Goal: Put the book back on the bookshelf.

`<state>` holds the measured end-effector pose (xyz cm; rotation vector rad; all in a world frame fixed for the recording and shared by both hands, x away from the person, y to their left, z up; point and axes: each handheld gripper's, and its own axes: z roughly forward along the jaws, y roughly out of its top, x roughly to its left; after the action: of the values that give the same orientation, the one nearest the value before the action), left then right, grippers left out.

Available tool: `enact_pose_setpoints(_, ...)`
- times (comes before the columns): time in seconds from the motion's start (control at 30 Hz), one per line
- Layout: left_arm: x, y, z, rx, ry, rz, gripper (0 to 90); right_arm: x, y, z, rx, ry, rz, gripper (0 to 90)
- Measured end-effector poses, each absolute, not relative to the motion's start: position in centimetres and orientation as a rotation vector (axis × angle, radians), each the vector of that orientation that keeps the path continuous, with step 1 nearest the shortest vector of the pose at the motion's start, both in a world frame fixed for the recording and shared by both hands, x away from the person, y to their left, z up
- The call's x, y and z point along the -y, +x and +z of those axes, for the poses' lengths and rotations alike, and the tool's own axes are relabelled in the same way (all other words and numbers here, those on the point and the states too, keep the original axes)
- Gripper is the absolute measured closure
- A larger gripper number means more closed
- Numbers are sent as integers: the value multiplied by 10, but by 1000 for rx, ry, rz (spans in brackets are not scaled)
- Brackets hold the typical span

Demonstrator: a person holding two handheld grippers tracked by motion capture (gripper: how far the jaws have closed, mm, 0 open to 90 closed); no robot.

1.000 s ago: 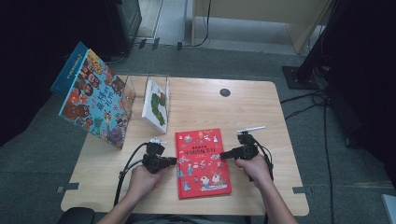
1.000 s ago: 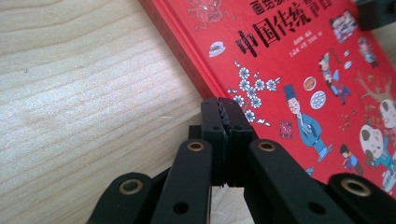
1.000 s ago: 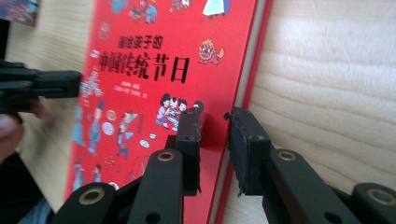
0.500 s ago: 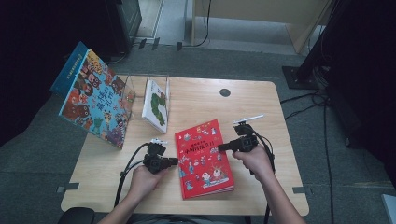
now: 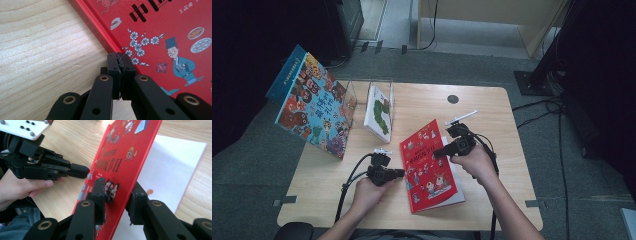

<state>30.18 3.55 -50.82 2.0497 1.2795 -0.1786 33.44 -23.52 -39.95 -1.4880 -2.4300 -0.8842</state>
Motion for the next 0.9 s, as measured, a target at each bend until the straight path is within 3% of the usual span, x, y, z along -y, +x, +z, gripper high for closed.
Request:
enact_pose_setpoints(0.5, -32, 301, -509, -1261, 2050, -191, 873, 206, 341, -392, 2512, -1422, -781, 693)
enact_pose_setpoints(0.7, -33, 302, -509, -1258, 2043, -187, 857, 202, 342, -396, 2520, -1389, -768, 769)
enact_pose_setpoints(0.9, -39, 304, -504, -1249, 2017, -197, 747, 200, 345, -392, 2486, -1371, -762, 809)
